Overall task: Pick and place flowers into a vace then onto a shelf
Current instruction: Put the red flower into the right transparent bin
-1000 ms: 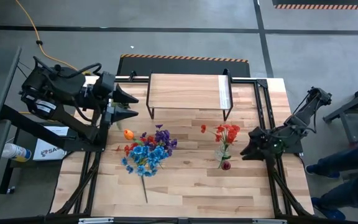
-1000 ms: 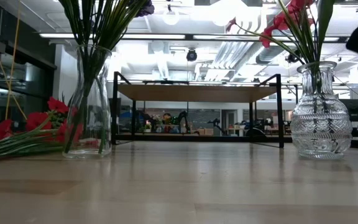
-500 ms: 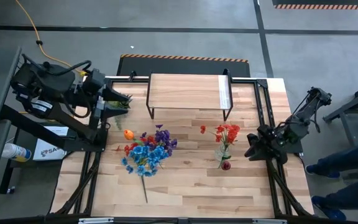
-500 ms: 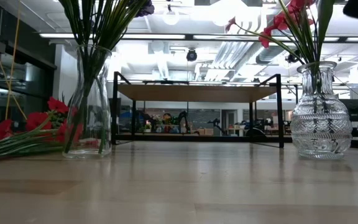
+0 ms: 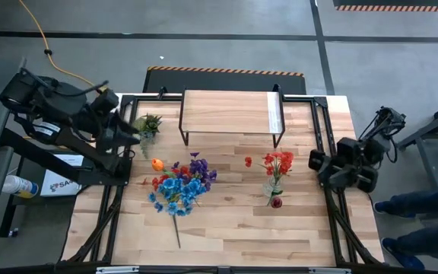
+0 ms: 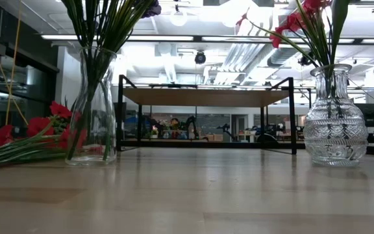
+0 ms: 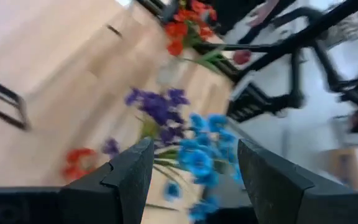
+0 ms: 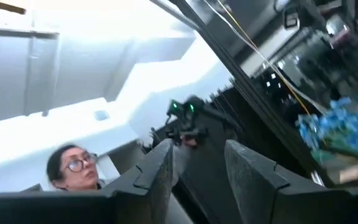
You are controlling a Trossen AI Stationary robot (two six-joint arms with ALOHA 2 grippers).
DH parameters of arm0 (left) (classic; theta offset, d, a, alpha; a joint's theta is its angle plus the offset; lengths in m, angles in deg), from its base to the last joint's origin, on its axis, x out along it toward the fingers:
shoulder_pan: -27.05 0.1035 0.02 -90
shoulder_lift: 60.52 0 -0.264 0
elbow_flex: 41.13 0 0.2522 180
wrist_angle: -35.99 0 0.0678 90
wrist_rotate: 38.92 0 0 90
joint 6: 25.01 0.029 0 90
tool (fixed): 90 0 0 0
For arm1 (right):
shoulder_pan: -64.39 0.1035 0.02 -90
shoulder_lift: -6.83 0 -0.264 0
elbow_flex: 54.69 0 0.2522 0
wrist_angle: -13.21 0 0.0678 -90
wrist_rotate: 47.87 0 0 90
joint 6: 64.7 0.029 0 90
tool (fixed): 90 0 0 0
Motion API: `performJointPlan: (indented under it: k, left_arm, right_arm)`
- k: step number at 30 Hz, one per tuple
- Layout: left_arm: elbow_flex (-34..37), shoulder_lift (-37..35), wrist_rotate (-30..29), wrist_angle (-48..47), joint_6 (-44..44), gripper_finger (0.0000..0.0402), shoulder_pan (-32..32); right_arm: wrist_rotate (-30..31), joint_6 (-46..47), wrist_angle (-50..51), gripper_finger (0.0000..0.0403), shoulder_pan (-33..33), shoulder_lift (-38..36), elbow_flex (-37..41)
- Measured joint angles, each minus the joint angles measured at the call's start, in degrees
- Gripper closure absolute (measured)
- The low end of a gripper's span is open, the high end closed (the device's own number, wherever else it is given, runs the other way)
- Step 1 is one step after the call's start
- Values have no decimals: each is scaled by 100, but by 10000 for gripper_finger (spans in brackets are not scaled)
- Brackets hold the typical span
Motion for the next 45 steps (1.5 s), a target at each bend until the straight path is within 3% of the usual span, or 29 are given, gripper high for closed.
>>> performJointPlan:
  k: [10,16,23,34,40,45]
  left_arm:
    - [146,-42,1318,-8,-1179,135,-17]
    - [146,190,1364,-8,-1717,135,-689]
    - [151,805,624,-3,-2306,135,-2182]
    - [151,1810,-1065,148,-4796,135,-4564]
    - [151,2348,-1793,156,-5913,135,-5210]
    - [151,2703,-1886,160,-6363,135,-5331]
  right_arm:
    - [22,-275,-90,265,0,0,0]
    - [43,-333,-90,265,0,0,0]
    - [85,-337,-92,265,0,0,0]
    - [85,-337,-108,265,1,-2,0]
    - [85,-337,-125,265,2,-4,0]
    - [85,-337,-127,265,2,-4,0]
